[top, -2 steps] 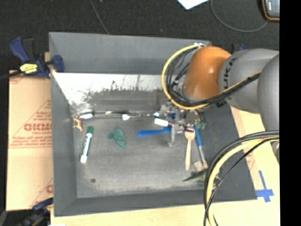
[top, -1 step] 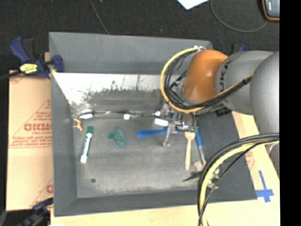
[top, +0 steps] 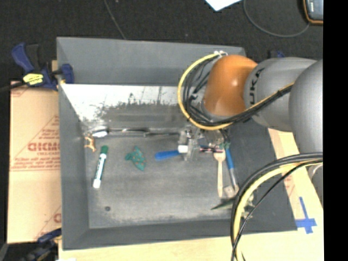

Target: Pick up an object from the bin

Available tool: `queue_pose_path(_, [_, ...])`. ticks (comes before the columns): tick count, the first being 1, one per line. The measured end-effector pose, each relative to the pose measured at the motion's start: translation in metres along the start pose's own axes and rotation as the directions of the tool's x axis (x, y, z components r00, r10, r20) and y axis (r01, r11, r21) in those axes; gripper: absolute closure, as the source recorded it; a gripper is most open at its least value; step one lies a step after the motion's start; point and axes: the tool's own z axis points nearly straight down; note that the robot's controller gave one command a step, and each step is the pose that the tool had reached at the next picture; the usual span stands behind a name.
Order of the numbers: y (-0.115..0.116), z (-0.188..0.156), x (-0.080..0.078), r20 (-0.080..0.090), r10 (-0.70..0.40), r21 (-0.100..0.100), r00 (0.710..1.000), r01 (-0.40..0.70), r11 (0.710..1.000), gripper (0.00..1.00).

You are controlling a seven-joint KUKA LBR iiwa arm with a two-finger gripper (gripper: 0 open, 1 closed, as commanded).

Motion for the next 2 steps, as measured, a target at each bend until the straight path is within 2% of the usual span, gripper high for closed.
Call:
queue_pose_path(1, [0.000,0.000,0.000,0.000,0.000,0.000,1.000,0.000,1.000,1.00])
queue_pose_path(2, [0.000,-0.030,0.003,-0.012,0.000,-0.002,1.000,0.000,1.000,1.00])
